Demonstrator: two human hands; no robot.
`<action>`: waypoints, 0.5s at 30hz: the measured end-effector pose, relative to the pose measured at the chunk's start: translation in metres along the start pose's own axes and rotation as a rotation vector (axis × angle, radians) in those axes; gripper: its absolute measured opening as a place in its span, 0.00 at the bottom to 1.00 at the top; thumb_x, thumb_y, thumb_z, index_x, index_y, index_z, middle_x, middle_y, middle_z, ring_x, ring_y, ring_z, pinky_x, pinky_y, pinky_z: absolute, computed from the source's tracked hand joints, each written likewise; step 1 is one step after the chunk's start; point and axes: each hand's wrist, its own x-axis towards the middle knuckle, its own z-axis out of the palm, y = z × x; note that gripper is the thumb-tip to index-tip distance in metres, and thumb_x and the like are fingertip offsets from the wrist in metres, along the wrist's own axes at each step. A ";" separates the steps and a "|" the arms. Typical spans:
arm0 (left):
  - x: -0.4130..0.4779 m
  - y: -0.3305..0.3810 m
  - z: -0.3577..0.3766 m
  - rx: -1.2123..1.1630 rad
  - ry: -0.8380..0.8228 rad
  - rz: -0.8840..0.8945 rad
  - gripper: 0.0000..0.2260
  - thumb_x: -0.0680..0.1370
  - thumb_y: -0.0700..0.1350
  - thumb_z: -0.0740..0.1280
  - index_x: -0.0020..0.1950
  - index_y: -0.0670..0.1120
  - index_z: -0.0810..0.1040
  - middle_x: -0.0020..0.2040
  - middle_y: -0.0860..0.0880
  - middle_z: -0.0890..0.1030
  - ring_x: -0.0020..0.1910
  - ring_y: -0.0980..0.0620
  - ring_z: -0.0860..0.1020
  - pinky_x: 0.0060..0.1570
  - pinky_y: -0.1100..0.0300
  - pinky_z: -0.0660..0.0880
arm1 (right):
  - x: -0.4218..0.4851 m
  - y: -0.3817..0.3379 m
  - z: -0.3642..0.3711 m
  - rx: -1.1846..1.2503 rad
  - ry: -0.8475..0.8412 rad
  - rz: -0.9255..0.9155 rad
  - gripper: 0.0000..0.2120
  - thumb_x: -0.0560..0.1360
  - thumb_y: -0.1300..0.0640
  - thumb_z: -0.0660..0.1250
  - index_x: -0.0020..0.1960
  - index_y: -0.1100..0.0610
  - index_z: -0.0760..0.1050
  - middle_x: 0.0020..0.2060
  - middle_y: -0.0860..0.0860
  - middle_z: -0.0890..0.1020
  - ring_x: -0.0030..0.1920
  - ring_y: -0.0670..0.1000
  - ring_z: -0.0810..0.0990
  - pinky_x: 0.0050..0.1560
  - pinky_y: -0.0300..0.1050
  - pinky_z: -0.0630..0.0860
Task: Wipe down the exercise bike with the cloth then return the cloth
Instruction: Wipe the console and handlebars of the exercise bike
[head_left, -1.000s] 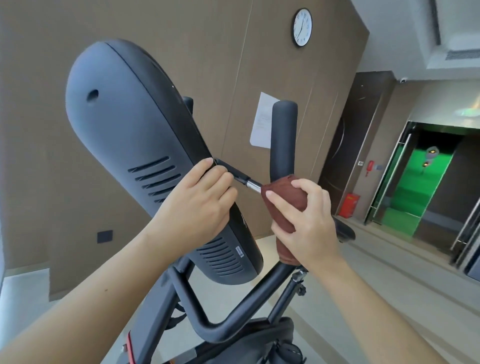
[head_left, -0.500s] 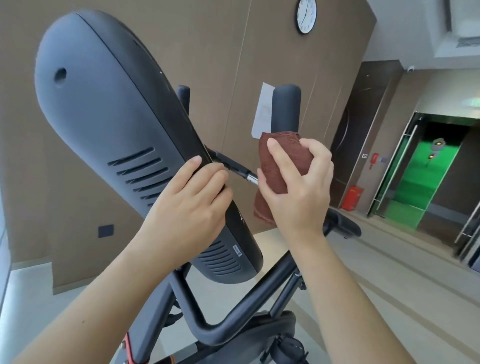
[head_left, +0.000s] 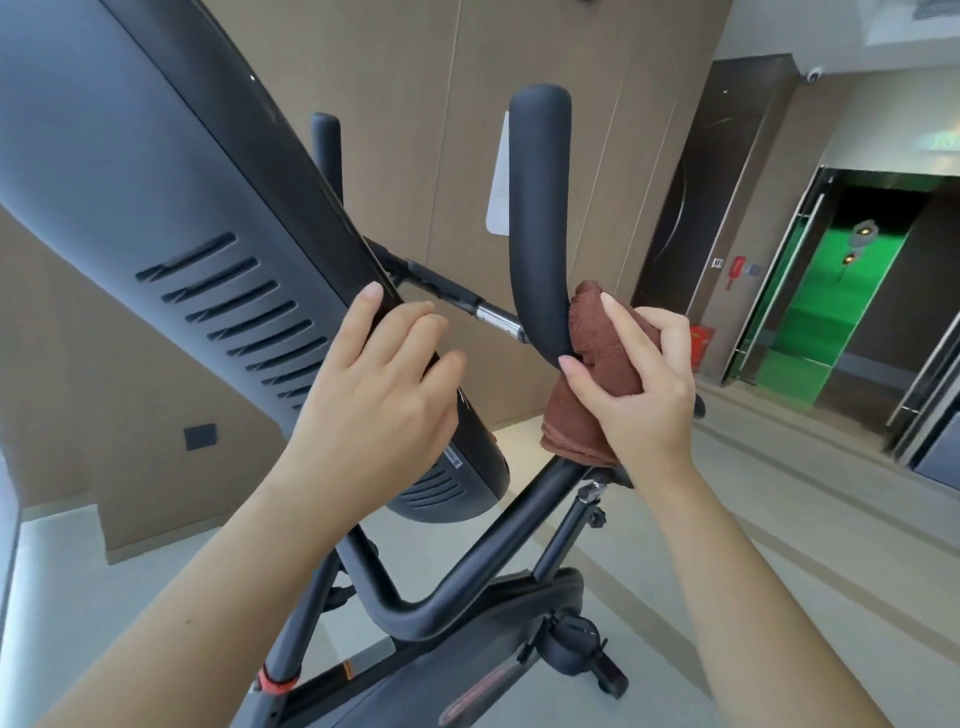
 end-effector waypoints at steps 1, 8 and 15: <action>0.000 0.007 0.003 -0.027 -0.001 0.000 0.07 0.73 0.39 0.62 0.43 0.39 0.79 0.49 0.40 0.80 0.56 0.40 0.76 0.66 0.44 0.56 | 0.000 0.006 -0.004 0.001 -0.040 0.019 0.25 0.68 0.50 0.71 0.63 0.53 0.73 0.52 0.57 0.72 0.54 0.47 0.70 0.59 0.29 0.65; 0.021 0.052 0.016 -0.271 0.083 0.006 0.10 0.72 0.38 0.63 0.51 0.39 0.79 0.52 0.39 0.79 0.57 0.40 0.76 0.62 0.41 0.63 | 0.002 0.041 -0.025 0.014 -0.226 0.165 0.23 0.70 0.49 0.70 0.64 0.47 0.72 0.52 0.47 0.69 0.54 0.43 0.69 0.57 0.24 0.62; 0.044 0.084 0.025 -0.345 0.160 0.055 0.12 0.73 0.38 0.60 0.53 0.39 0.78 0.57 0.39 0.78 0.62 0.41 0.72 0.64 0.44 0.60 | 0.010 0.070 -0.040 -0.056 -0.334 0.189 0.18 0.72 0.49 0.68 0.61 0.46 0.74 0.52 0.51 0.71 0.56 0.53 0.71 0.60 0.50 0.69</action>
